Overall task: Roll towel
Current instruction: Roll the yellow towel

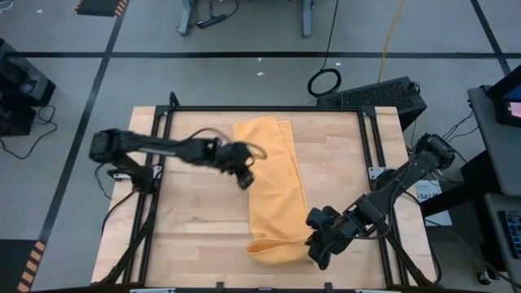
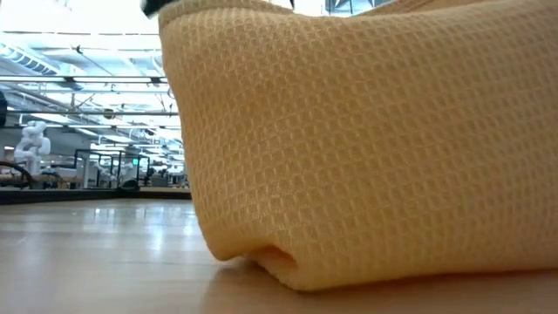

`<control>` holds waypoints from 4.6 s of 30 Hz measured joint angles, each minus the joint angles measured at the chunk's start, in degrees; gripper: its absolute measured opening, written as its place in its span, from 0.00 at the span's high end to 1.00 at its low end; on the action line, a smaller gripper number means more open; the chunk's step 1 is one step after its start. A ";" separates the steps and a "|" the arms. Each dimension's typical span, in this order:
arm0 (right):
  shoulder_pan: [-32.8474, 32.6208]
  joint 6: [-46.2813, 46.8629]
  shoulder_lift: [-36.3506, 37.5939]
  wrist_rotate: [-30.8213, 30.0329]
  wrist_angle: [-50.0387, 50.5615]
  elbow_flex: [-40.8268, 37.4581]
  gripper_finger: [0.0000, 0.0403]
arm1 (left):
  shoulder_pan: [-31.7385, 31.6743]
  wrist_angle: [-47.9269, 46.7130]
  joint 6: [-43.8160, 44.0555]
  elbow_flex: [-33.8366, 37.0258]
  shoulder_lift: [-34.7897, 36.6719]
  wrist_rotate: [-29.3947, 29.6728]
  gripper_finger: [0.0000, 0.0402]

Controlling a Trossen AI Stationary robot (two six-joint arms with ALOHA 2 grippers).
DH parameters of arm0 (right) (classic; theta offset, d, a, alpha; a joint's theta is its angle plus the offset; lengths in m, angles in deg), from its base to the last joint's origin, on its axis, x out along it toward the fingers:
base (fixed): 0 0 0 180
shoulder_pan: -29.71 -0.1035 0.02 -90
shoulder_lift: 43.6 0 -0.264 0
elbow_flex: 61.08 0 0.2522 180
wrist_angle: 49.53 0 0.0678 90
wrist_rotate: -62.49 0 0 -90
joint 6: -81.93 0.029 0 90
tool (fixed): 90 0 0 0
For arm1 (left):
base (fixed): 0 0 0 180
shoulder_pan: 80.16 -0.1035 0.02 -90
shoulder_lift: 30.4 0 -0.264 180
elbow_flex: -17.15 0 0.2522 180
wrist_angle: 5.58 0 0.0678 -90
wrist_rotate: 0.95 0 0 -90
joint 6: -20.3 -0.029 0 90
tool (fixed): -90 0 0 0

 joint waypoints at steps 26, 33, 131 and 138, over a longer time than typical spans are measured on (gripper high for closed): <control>-0.48 10.46 -0.04 -7.40 -1.09 0.02 1.00 | -43.29 -21.38 -22.45 -18.64 -17.57 -13.38 0.54; -0.48 10.60 -0.06 -7.34 -1.09 0.02 1.00 | -46.51 -20.84 -25.15 -21.64 -25.70 -21.81 0.41; 1.48 9.74 -1.33 -10.05 -2.23 0.09 1.00 | -24.16 -14.45 16.57 -48.88 -38.88 -12.50 0.52; 1.04 6.97 -1.32 -10.11 -1.81 0.09 1.00 | -21.83 -10.27 18.87 -48.88 -40.82 -12.61 0.52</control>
